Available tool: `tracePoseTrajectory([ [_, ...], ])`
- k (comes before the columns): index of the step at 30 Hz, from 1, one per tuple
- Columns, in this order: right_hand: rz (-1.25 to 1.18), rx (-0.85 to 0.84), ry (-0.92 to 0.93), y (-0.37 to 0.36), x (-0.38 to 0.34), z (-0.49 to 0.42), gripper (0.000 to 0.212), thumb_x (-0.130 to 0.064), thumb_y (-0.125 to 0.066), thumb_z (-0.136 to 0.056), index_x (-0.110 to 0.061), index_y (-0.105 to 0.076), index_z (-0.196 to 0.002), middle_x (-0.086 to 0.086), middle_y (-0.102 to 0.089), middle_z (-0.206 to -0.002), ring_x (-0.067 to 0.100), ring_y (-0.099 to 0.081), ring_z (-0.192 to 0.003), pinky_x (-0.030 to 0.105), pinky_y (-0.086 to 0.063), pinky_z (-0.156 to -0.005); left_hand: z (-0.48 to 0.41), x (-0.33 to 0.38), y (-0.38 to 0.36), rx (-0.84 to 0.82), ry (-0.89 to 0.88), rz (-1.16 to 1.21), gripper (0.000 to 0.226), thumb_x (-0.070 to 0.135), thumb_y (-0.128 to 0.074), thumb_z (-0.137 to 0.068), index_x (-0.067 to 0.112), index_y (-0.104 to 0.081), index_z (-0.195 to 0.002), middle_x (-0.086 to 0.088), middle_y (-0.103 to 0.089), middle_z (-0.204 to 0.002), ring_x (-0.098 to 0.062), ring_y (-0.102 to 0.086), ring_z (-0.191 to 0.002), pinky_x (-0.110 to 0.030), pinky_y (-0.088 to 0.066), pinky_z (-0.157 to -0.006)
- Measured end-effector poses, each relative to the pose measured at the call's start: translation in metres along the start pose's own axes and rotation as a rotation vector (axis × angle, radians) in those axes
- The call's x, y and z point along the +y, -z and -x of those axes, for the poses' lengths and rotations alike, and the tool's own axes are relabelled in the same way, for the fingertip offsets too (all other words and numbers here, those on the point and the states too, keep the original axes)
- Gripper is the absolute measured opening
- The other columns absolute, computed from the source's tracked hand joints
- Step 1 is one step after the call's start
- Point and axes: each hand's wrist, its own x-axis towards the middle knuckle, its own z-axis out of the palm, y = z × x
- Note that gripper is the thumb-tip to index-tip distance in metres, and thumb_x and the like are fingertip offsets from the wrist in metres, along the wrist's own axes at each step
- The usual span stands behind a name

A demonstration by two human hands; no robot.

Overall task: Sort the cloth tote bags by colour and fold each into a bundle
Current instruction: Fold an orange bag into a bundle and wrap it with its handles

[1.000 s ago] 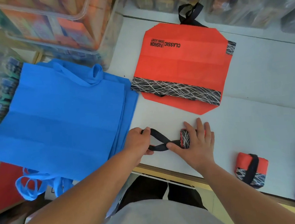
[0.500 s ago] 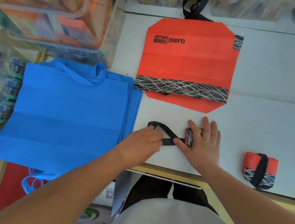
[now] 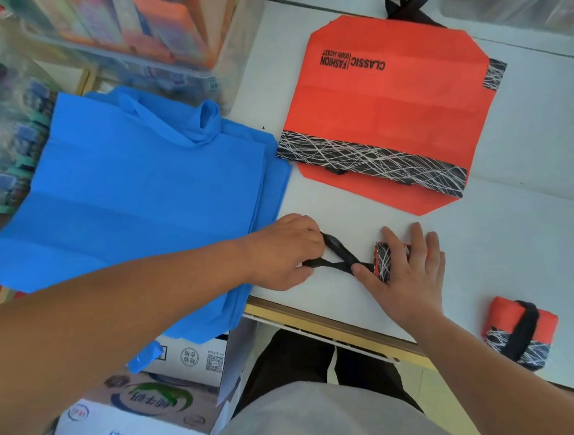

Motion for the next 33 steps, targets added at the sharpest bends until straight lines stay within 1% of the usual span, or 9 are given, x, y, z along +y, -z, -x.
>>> tracePoseTrajectory([
  [3, 0.001, -0.023, -0.009, 0.002, 0.000, 0.000, 0.088, -0.088, -0.030, -0.082, -0.044, -0.011, -0.156, -0.001, 0.010, -0.166, 0.028, 0.017, -0.153, 0.051, 0.003, -0.124, 0.011, 0.014, 0.001, -0.086, 0.265, 0.313, 0.019, 0.038, -0.053, -0.103, 0.019, -0.057, -0.104, 0.011, -0.051, -0.089, -0.005, -0.040, -0.086, -0.029, -0.037, -0.075],
  [10, -0.086, -0.060, -0.029, 0.009, -0.002, 0.000, 0.089, -0.091, -0.013, -0.077, -0.046, -0.017, -0.153, -0.005, 0.009, -0.166, 0.024, 0.019, -0.152, 0.051, 0.005, -0.125, -0.007, 0.036, -0.012, 0.280, 0.742, 0.882, 0.018, 0.043, -0.053, -0.101, 0.029, -0.056, -0.090, 0.006, -0.067, -0.068, -0.012, -0.062, -0.065, -0.037, -0.054, -0.065],
  [16, -0.076, -0.079, -0.068, 0.014, -0.010, 0.004, 0.109, -0.105, -0.024, -0.064, -0.046, -0.011, -0.155, -0.005, 0.012, -0.168, 0.023, 0.021, -0.153, 0.049, 0.009, -0.125, -0.022, 0.062, -0.035, 0.284, 1.214, 0.989, 0.032, 0.046, -0.047, -0.102, 0.021, -0.060, -0.088, -0.006, -0.069, -0.075, -0.020, -0.055, -0.054, -0.027, -0.044, -0.046],
  [19, -0.038, -0.021, -0.096, 0.012, -0.016, 0.007, 0.108, -0.103, -0.033, -0.065, -0.046, -0.012, -0.154, -0.002, 0.008, -0.168, 0.025, 0.018, -0.154, 0.049, 0.004, -0.126, -0.022, 0.068, -0.040, 0.273, 1.306, 0.972, 0.028, 0.040, -0.052, -0.098, 0.018, -0.064, -0.086, -0.003, -0.072, -0.069, -0.020, -0.057, -0.050, -0.023, -0.041, -0.042],
  [22, -0.043, 0.035, -0.106, 0.008, -0.019, 0.008, 0.105, -0.098, -0.040, -0.067, -0.045, -0.016, -0.154, 0.000, 0.004, -0.168, 0.027, 0.014, -0.154, 0.050, 0.001, -0.126, -0.020, 0.067, -0.037, 0.314, 1.330, 0.963, 0.027, 0.039, -0.061, -0.090, 0.016, -0.066, -0.077, 0.000, -0.071, -0.062, -0.020, -0.061, -0.049, -0.029, -0.050, -0.041],
  [25, -0.049, 0.039, -0.137, 0.006, -0.022, 0.006, 0.104, -0.095, -0.042, -0.067, -0.046, -0.014, -0.155, 0.000, 0.004, -0.167, 0.027, 0.015, -0.153, 0.049, 0.004, -0.126, -0.014, 0.060, -0.035, 0.403, 1.201, 0.705, 0.026, 0.043, -0.073, -0.085, 0.019, -0.063, -0.084, 0.005, -0.068, -0.081, -0.012, -0.065, -0.068, -0.032, -0.055, -0.057],
  [28, -0.043, 0.058, -0.139, 0.005, -0.024, 0.004, 0.105, -0.095, -0.044, -0.066, -0.047, -0.014, -0.154, 0.001, 0.003, -0.167, 0.029, 0.014, -0.153, 0.050, 0.003, -0.126, -0.003, 0.053, -0.038, 0.498, 0.657, 0.309, 0.016, 0.028, -0.071, -0.091, 0.018, -0.065, -0.102, 0.007, -0.058, -0.106, -0.011, -0.057, -0.094, -0.030, -0.052, -0.081],
  [30, -0.041, 0.067, -0.137, 0.004, -0.024, 0.004, 0.105, -0.094, -0.044, -0.065, -0.046, -0.014, -0.154, 0.002, 0.002, -0.167, 0.029, 0.013, -0.153, 0.050, 0.002, -0.126, 0.004, 0.046, -0.041, 0.352, 0.282, 0.175, 0.017, 0.026, -0.058, -0.099, 0.013, -0.069, -0.101, 0.002, -0.064, -0.107, -0.017, -0.058, -0.097, -0.040, -0.053, -0.092],
  [33, -0.035, 0.080, -0.127, 0.003, -0.022, 0.004, 0.105, -0.094, -0.044, -0.066, -0.046, -0.015, -0.154, 0.003, 0.001, -0.167, 0.030, 0.011, -0.153, 0.050, 0.002, -0.126, 0.020, 0.030, -0.042, 0.029, 0.172, 0.098, 0.041, 0.048, -0.046, -0.101, 0.017, -0.069, -0.115, 0.006, -0.059, -0.136, -0.016, -0.052, -0.123, -0.038, -0.050, -0.101],
])
